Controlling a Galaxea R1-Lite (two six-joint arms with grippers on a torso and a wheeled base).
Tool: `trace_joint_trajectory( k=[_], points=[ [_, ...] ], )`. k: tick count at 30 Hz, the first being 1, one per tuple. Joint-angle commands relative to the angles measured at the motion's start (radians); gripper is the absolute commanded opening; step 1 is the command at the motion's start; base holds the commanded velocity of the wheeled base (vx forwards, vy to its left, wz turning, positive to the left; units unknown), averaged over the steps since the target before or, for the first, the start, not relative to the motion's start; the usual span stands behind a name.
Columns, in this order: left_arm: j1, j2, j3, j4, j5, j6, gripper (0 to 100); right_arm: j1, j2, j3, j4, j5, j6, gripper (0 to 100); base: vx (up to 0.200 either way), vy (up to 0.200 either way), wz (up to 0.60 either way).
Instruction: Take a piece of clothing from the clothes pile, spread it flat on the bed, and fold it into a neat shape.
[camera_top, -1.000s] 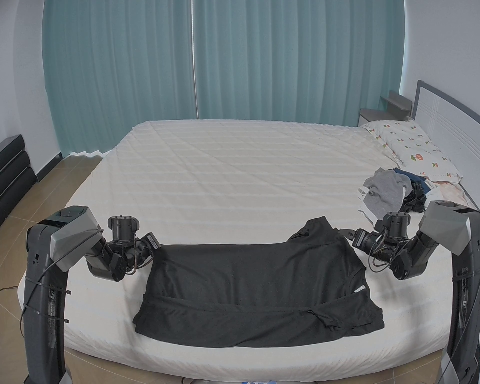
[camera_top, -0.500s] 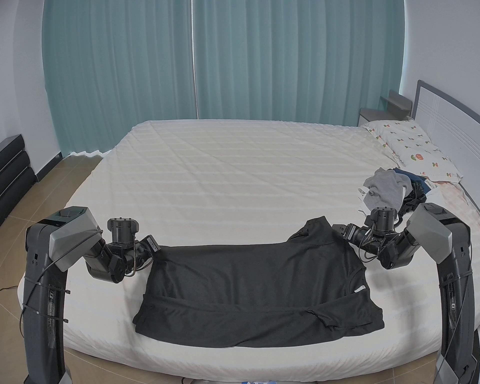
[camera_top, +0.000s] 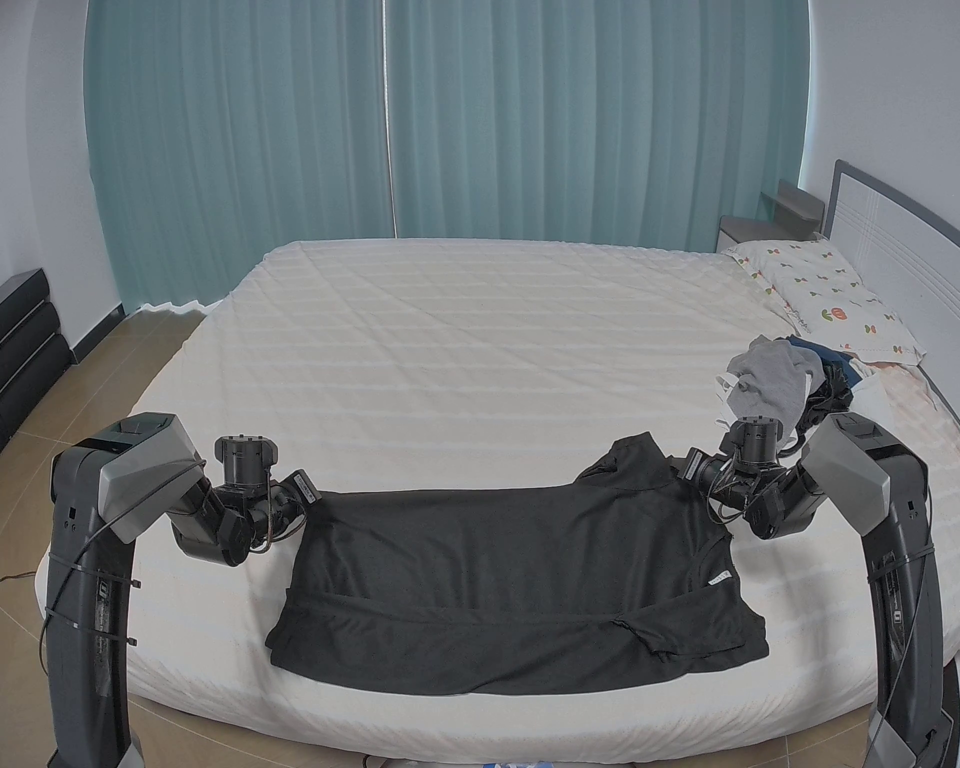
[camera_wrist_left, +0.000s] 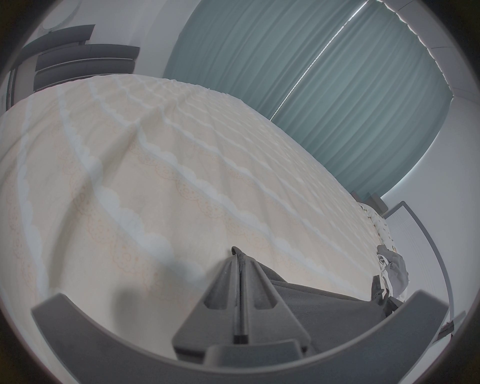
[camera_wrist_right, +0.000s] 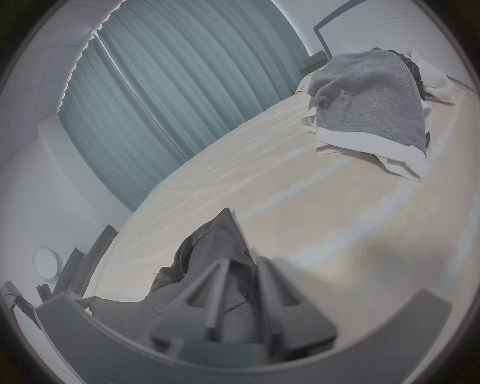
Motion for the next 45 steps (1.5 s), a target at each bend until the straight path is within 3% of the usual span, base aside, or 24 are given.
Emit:
trace_joint_trajectory(
  k=[1, 11, 25, 33, 45],
  points=[
    [0.000, 0.002, -0.002, 0.000, -0.001, 0.001, 0, -0.003, -0.008, 0.003, -0.006, -0.001, 0.015, 0, 0.000, 0.000, 0.00],
    [0.003, 0.007, -0.015, -0.049, 0.007, 0.002, 0, -0.027, -0.069, 0.046, -0.044, 0.001, 0.081, 0, 0.000, 0.000, 0.00],
    [0.025, -0.030, 0.013, -0.081, 0.012, 0.007, 0, -0.030, -0.101, 0.158, -0.168, -0.004, 0.087, 0, 0.000, 0.000, 0.00],
    [0.028, -0.050, 0.033, -0.084, 0.016, 0.007, 0, -0.032, -0.126, 0.232, -0.308, -0.027, 0.084, 0, 0.000, 0.000, 0.00],
    [0.028, -0.047, 0.067, -0.155, 0.013, 0.015, 0, -0.041, -0.126, 0.284, -0.322, -0.020, 0.091, 0, 0.000, 0.000, 0.00]
  ],
)
